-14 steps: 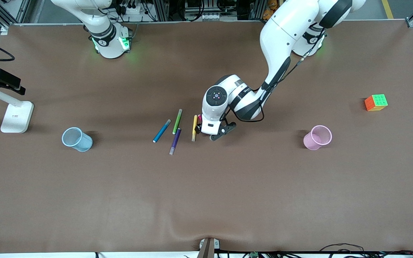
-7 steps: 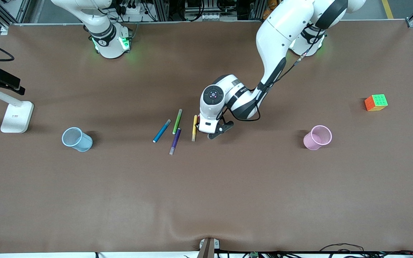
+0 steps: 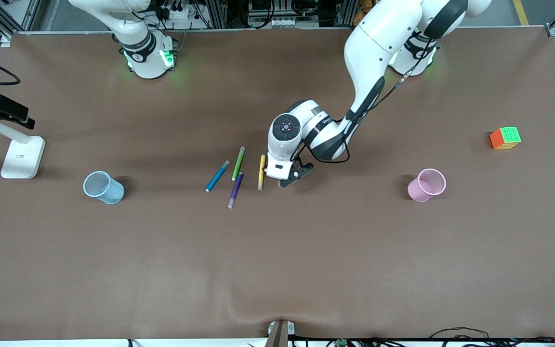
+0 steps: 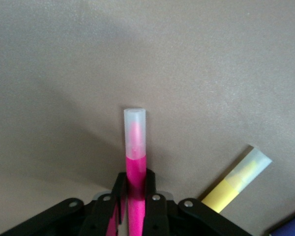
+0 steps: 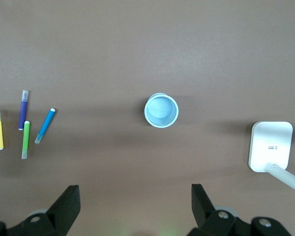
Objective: Place pink and blue markers in matching cups
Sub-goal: 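Lower the left gripper and close it on the pink marker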
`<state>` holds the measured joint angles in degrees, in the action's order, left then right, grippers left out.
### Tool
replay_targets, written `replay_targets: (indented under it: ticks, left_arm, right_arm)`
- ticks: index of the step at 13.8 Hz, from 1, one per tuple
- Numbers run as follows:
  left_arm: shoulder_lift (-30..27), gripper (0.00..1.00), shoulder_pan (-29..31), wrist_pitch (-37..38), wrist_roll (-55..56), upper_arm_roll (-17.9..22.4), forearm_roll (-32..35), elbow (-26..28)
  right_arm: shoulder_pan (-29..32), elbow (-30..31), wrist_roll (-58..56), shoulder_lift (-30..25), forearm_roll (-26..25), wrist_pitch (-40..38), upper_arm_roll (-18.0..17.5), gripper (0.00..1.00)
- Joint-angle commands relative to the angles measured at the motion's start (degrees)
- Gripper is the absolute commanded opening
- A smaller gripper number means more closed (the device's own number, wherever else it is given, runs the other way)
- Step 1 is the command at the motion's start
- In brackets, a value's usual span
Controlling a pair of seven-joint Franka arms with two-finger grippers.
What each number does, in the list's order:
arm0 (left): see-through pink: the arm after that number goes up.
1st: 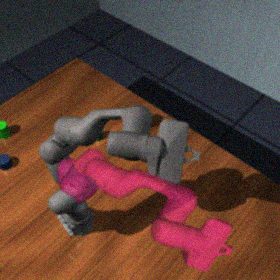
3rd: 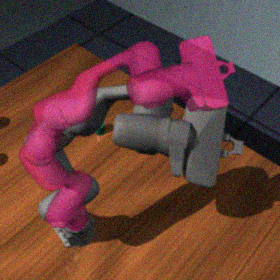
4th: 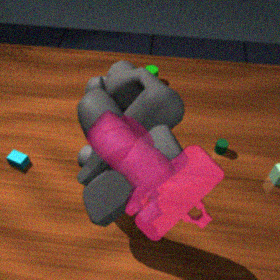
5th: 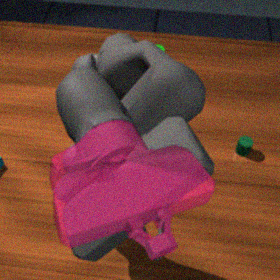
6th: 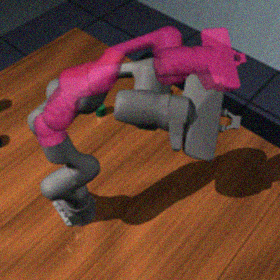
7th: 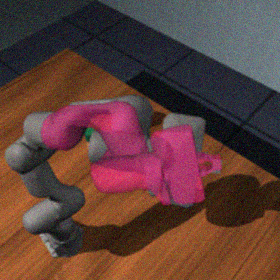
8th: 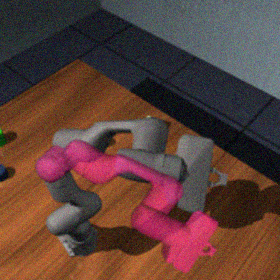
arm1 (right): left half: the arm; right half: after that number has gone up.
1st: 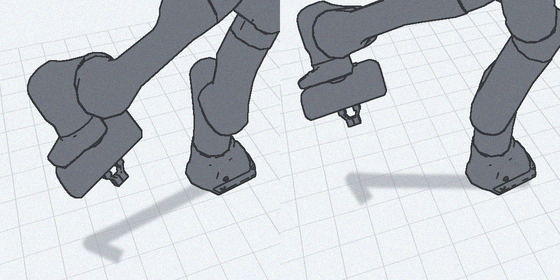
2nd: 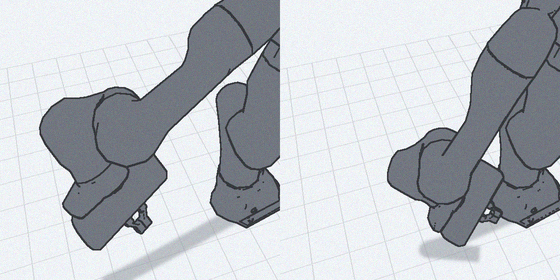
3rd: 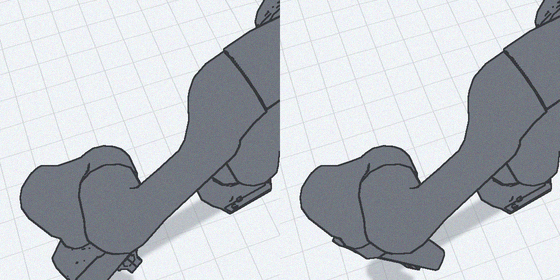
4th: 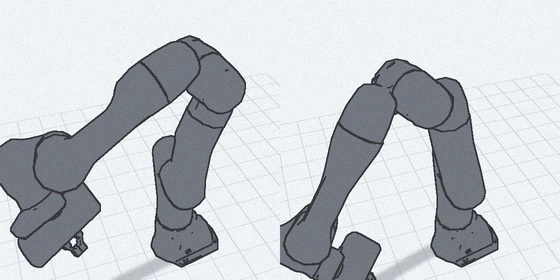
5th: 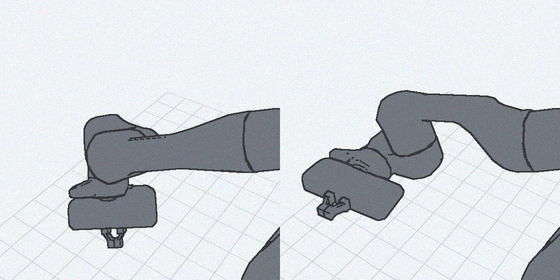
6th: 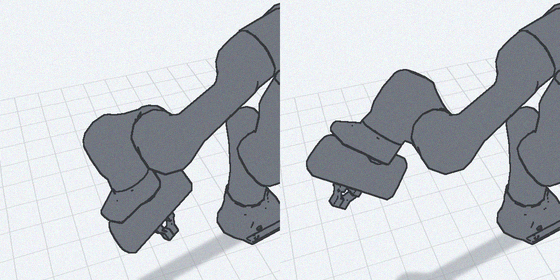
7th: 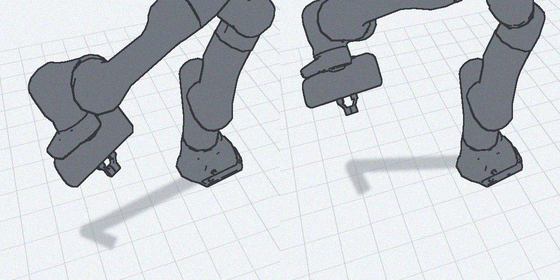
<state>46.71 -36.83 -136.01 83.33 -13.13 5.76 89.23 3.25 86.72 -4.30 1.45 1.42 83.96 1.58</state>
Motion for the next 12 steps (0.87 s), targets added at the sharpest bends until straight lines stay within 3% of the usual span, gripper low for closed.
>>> replay_targets:
  ticks: [1, 9, 12]
  left_arm:
    - [0.49, 0.06, -0.62, -0.57, 0.96, 0.74, 1.19, -0.82]
    - [-3.45, 0.00, 0.96, 2.14, 0.87, 0.91, 1.36, -0.73]
    - [-5.83, 0.00, 2.72, 4.43, 0.60, 0.83, 1.45, -0.55]
  right_arm:
    - [1.05, -1.20, -0.97, 2.84, -0.63, -0.64, -0.87, 1.00]
    - [0.18, -1.20, 0.17, 4.96, -0.01, -0.38, -1.22, 1.00]
    - [-3.76, -1.47, 9.45, 4.96, 0.17, -0.20, -1.40, 1.00]
